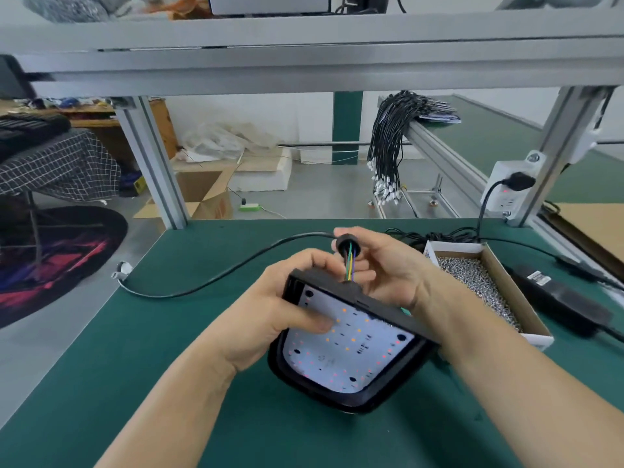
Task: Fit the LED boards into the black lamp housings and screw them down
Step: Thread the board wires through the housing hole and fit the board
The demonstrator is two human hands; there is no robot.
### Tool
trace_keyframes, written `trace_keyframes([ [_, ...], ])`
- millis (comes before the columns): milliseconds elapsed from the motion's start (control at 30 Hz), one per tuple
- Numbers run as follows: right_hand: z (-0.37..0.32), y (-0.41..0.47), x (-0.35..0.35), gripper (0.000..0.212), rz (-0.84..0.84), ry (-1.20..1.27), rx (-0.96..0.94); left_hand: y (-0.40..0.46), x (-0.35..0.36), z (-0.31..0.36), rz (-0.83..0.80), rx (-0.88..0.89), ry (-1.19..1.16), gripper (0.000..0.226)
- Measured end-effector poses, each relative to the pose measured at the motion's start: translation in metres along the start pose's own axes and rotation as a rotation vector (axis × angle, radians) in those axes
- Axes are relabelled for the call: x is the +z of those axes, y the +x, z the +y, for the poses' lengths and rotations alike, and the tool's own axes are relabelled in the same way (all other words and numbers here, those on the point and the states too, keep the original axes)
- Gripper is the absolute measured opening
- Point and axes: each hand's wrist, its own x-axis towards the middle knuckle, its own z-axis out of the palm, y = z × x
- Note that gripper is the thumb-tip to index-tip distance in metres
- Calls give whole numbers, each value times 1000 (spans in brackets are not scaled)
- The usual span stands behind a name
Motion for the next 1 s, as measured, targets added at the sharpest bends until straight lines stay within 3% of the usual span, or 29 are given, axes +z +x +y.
trace_keyframes([
  [67,5,-2,-1,17,-5,0,-24,-1,0,0,19,1,-18,57],
  [233,27,-16,-24,14,64,-93,-111,-4,2,-3,9,21,-17,33],
  [400,40,-34,-37,9,277,-68,-532,-2,3,-4,-51,-9,-42,21],
  [533,54,-47,-43,14,384,-133,-438,2,4,-3,-97,-33,-7,22],
  [600,52,-51,-38,10,307,-175,-396,5,4,-1,-156,-49,-18,24],
  [700,48,-51,-34,22,192,-183,-322,7,7,1,-218,-60,-28,25],
  [833,48,-39,-26,39,171,-35,-314,6,5,-1,-169,-45,-65,23],
  [933,52,-37,-13,71,204,-101,-328,3,5,-3,-83,-29,-125,24],
  [1000,59,-37,-4,70,152,-52,-358,0,5,-6,-75,-18,-192,25],
])
